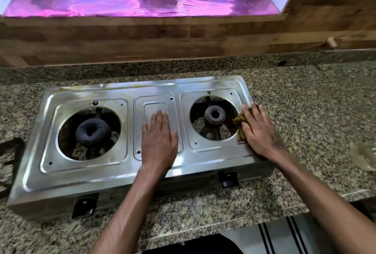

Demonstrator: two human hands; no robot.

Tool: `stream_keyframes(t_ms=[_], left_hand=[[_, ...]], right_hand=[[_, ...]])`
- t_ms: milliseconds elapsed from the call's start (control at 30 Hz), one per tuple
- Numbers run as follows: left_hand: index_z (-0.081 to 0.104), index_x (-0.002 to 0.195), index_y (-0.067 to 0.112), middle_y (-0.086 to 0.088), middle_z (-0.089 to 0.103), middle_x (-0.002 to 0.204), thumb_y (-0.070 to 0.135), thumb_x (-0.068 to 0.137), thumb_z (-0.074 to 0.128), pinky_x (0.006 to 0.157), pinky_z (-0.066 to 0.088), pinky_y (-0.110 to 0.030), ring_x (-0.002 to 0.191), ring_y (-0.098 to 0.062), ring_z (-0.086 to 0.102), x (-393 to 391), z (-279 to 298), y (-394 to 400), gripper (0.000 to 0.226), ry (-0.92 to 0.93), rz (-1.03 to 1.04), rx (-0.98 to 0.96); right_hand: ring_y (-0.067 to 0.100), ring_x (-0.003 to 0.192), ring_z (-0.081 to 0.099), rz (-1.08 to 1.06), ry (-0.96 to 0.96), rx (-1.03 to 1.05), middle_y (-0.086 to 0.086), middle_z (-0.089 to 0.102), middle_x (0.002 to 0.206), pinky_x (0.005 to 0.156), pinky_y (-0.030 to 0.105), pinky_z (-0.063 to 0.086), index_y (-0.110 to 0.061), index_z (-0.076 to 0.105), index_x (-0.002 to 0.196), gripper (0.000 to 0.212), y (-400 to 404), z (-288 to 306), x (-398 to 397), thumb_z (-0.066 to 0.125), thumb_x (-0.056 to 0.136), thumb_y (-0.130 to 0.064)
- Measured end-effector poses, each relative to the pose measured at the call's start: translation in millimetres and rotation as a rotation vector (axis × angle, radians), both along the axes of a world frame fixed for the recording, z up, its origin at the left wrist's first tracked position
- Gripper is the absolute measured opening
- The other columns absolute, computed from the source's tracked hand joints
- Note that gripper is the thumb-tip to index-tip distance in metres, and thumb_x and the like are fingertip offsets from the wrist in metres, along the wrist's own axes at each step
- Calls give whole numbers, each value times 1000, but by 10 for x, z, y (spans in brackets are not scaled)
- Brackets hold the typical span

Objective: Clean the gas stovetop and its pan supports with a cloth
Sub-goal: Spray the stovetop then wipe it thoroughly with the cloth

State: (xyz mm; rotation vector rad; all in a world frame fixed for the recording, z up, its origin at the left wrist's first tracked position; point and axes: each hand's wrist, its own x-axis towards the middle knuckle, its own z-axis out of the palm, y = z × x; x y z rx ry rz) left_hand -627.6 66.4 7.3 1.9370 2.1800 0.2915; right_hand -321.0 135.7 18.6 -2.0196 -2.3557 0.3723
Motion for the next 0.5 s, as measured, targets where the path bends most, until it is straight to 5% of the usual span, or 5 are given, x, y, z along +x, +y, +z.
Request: stream_keyframes(t_ms=[133, 300, 500], left_hand=[[12, 156, 9, -6, 6, 164, 42, 99, 22, 123, 3, -42, 152, -17, 1, -7, -61, -9, 66, 1, -3, 39], [9, 156, 9, -6, 3, 164, 42, 98, 21, 123, 1, -41, 151, -16, -1, 30, -63, 5, 68, 17, 8, 48], [10, 156, 10, -5, 3, 164, 43, 97, 18, 123, 0, -41, 151, -16, -1, 13, -76, 9, 68, 17, 16, 45]], right_hand=[[26, 154, 0, -43, -13, 39, 2, 1, 168, 124, 50, 9, -29, 10, 160, 60, 865, -39, -287, 23, 105, -50], [28, 154, -3, -83, -23, 12, 7, 0, 168, 124, 45, -5, -23, 8, 160, 61, 1520, 17, -846, 22, 106, -48], [23, 155, -3, 417, -22, 20, 3, 0, 168, 123, 41, -4, -31, 5, 160, 58, 1422, 35, -1138, 22, 107, -46]])
